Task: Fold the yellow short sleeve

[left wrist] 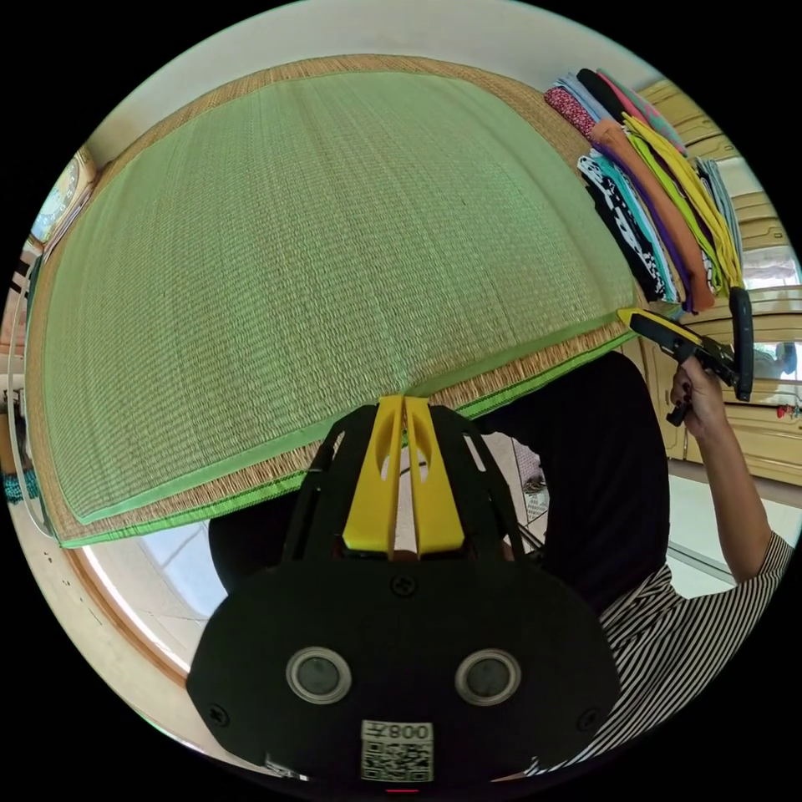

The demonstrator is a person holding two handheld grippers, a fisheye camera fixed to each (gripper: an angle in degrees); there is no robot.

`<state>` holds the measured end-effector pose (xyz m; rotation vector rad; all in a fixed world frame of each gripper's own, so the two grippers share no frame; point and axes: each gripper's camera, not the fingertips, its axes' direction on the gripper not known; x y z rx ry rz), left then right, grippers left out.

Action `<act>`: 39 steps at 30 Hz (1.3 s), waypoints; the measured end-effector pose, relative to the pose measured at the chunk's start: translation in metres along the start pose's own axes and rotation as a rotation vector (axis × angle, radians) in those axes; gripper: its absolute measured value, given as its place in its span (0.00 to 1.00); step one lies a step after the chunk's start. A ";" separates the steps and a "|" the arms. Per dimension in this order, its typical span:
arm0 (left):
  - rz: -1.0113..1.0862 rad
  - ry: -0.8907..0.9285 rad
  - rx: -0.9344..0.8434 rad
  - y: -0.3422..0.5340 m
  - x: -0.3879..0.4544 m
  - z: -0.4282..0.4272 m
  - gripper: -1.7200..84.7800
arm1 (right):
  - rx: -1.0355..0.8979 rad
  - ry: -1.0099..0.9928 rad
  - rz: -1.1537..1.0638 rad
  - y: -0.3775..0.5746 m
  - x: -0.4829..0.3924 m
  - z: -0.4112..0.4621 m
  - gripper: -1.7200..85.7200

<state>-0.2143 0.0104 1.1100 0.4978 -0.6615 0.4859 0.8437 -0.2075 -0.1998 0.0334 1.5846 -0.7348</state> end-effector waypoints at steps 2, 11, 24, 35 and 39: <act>-0.012 0.011 0.000 -0.001 0.002 -0.007 0.02 | -0.009 -0.004 -0.006 0.002 0.001 -0.001 0.02; -0.012 0.018 -0.018 -0.015 0.014 -0.027 0.02 | -0.012 -0.034 -0.015 0.011 0.011 -0.004 0.02; -0.057 0.032 0.055 -0.040 0.016 -0.062 0.02 | 0.007 -0.111 0.031 0.013 0.031 -0.019 0.02; 0.014 0.163 0.135 -0.125 0.005 -0.065 0.02 | -0.025 -0.114 0.053 0.014 0.036 -0.029 0.02; 0.081 0.255 0.154 -0.178 -0.001 -0.052 0.02 | -0.100 -0.105 0.042 0.003 0.036 -0.034 0.02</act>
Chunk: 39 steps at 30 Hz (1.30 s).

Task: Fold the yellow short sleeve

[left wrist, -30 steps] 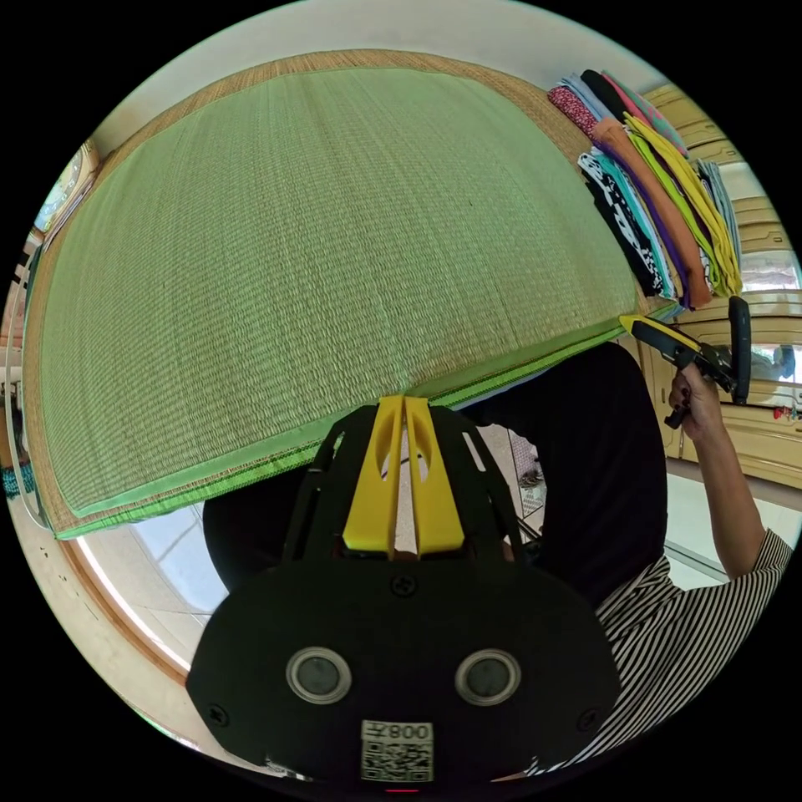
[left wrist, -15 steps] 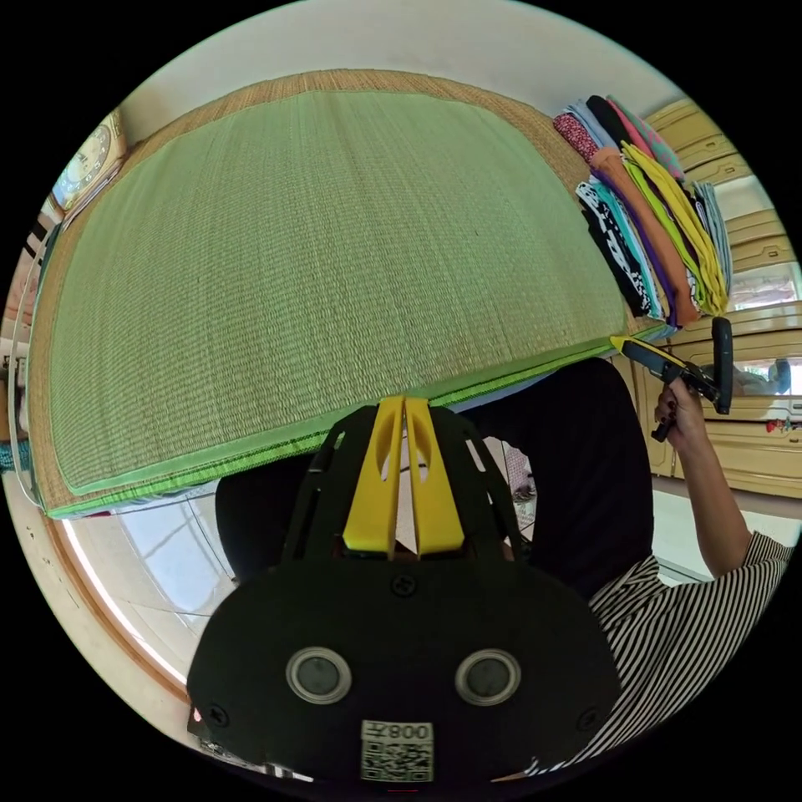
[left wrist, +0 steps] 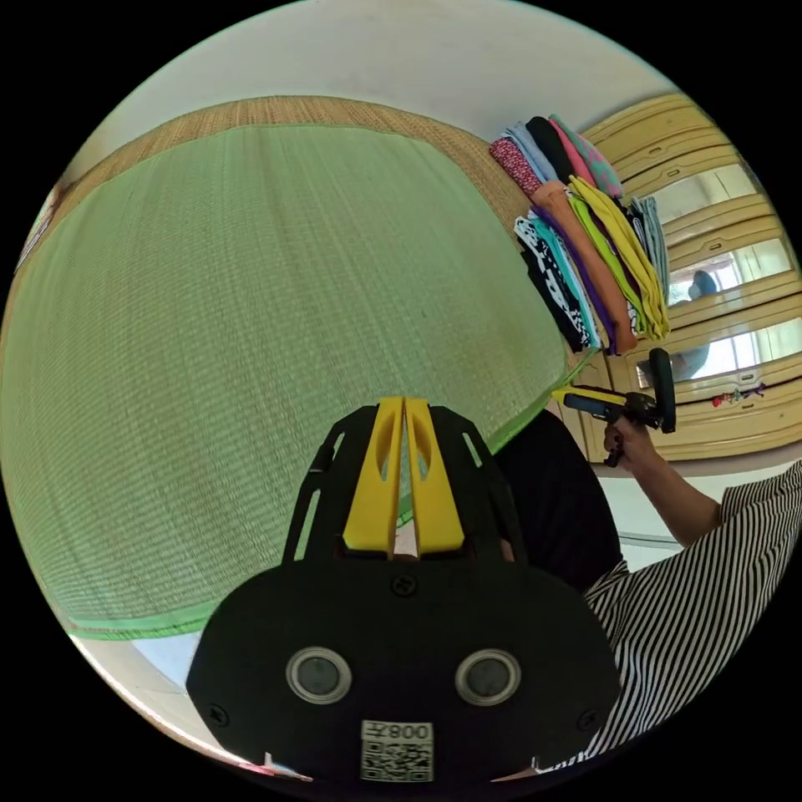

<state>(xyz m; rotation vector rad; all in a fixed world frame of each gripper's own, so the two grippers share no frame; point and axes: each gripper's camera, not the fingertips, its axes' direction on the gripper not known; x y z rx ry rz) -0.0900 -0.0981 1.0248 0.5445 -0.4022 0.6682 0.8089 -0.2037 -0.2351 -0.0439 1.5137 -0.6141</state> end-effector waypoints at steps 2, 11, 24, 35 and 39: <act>0.064 0.061 -0.007 -0.038 -0.006 0.012 0.02 | -0.036 -0.015 0.023 -0.005 0.003 -0.002 0.02; 0.131 0.361 -0.109 -0.142 -0.002 0.046 0.02 | -0.214 -0.036 0.096 -0.025 0.006 -0.018 0.02; 0.275 0.516 -0.156 -0.228 0.057 0.003 0.02 | -0.227 -0.176 0.224 -0.025 -0.018 -0.138 0.02; 0.440 0.552 -0.094 -0.279 0.063 -0.005 0.02 | -0.081 -0.209 0.246 -0.004 -0.051 -0.244 0.02; 0.453 0.565 -0.099 -0.280 0.050 0.009 0.02 | -0.043 -0.233 0.299 0.021 -0.060 -0.268 0.02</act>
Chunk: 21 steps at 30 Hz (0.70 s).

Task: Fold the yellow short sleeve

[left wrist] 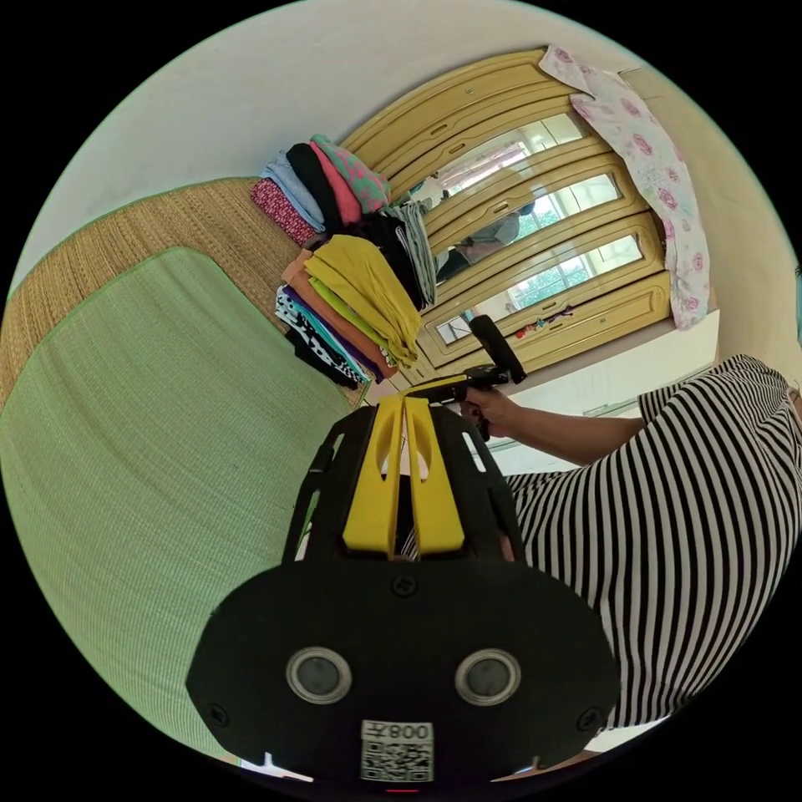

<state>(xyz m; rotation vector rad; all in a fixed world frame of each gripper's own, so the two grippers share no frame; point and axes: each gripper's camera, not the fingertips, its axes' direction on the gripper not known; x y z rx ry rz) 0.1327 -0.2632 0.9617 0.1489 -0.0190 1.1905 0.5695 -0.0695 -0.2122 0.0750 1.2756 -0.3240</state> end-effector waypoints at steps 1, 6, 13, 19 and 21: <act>0.004 0.002 -0.002 0.003 -0.007 0.002 0.02 | 0.004 -0.002 0.006 0.005 -0.001 -0.003 0.02; -0.006 0.018 -0.012 0.021 -0.042 0.018 0.02 | 0.061 -0.004 0.070 0.051 -0.004 -0.027 0.02; -0.067 0.022 -0.083 0.029 -0.118 0.067 0.02 | 0.213 -0.033 0.221 0.098 0.035 -0.077 0.02; -0.172 -0.027 -0.018 -0.004 -0.176 0.116 0.02 | 0.289 -0.116 0.274 0.089 0.105 -0.130 0.02; -0.198 -0.015 -0.017 -0.020 -0.191 0.142 0.02 | 0.302 -0.140 0.261 0.079 0.125 -0.149 0.02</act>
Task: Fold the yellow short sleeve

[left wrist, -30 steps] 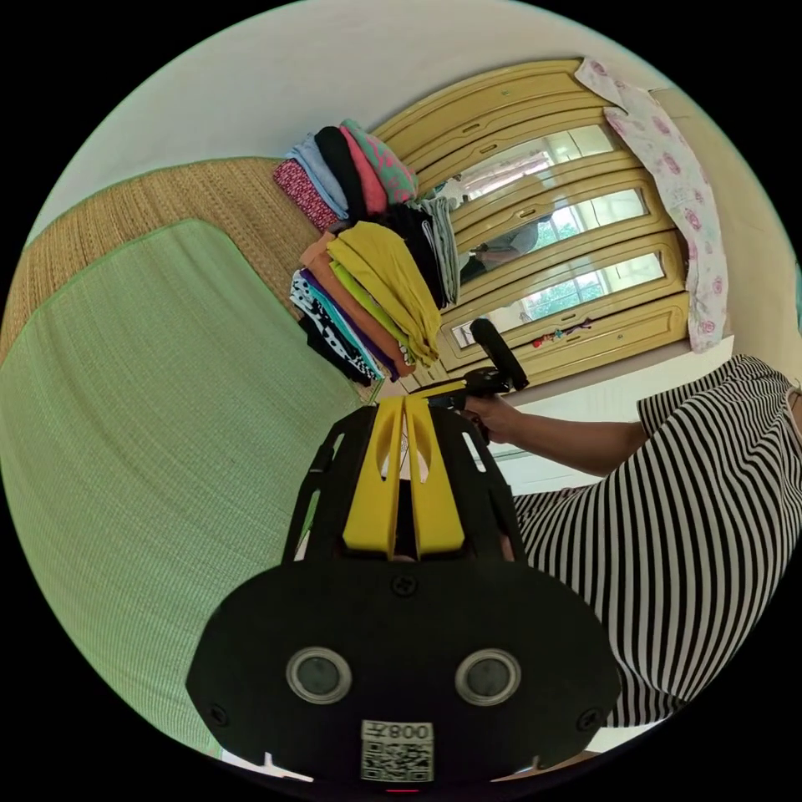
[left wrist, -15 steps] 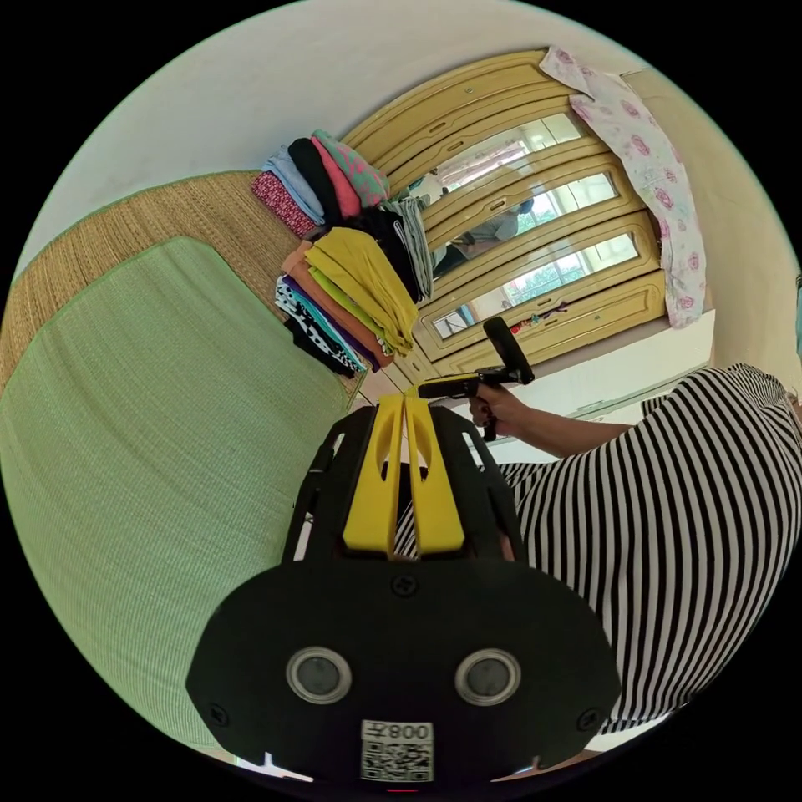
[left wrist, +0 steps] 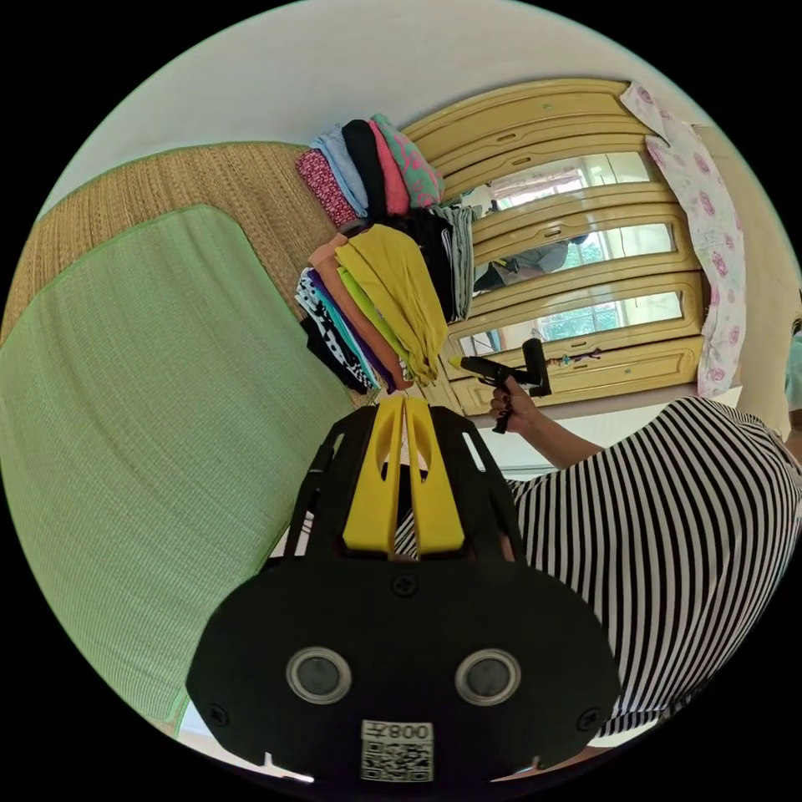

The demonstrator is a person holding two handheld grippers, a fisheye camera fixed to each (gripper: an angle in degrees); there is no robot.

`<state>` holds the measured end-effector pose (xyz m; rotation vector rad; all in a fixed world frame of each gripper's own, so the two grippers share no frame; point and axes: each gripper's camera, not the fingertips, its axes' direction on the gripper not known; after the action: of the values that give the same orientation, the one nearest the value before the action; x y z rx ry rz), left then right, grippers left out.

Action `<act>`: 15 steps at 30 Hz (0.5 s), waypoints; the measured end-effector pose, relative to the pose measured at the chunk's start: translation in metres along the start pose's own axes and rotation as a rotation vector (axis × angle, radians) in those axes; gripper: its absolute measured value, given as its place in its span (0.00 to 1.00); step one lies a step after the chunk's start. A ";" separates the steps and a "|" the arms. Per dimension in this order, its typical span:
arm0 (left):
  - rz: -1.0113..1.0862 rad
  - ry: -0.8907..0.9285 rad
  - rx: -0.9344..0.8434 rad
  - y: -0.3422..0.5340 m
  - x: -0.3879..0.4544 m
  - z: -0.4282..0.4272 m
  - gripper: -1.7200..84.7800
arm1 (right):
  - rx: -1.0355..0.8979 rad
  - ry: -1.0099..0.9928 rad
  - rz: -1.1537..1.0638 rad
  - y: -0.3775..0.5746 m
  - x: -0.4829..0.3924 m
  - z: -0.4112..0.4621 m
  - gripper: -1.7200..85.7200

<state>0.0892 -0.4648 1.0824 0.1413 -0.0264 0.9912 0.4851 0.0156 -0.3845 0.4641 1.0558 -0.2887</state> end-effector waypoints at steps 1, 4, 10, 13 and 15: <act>-0.007 0.016 -0.007 -0.013 -0.006 0.019 0.02 | -0.001 -0.006 -0.005 -0.004 0.003 -0.003 0.02; -0.014 0.057 -0.037 -0.043 -0.022 0.067 0.02 | -0.030 -0.026 -0.030 -0.023 0.013 -0.017 0.02; 0.032 0.090 -0.090 -0.078 -0.052 0.137 0.02 | -0.063 -0.054 -0.030 -0.039 0.027 -0.041 0.02; 0.041 0.114 -0.094 -0.084 -0.081 0.157 0.02 | -0.054 -0.065 -0.029 -0.037 0.026 -0.054 0.02; 0.050 0.124 -0.096 -0.084 -0.101 0.166 0.02 | -0.032 -0.064 -0.021 -0.029 0.020 -0.066 0.02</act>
<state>0.1115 -0.6159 1.2290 -0.0094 0.0360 1.0454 0.4315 0.0229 -0.4359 0.4128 1.0018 -0.3035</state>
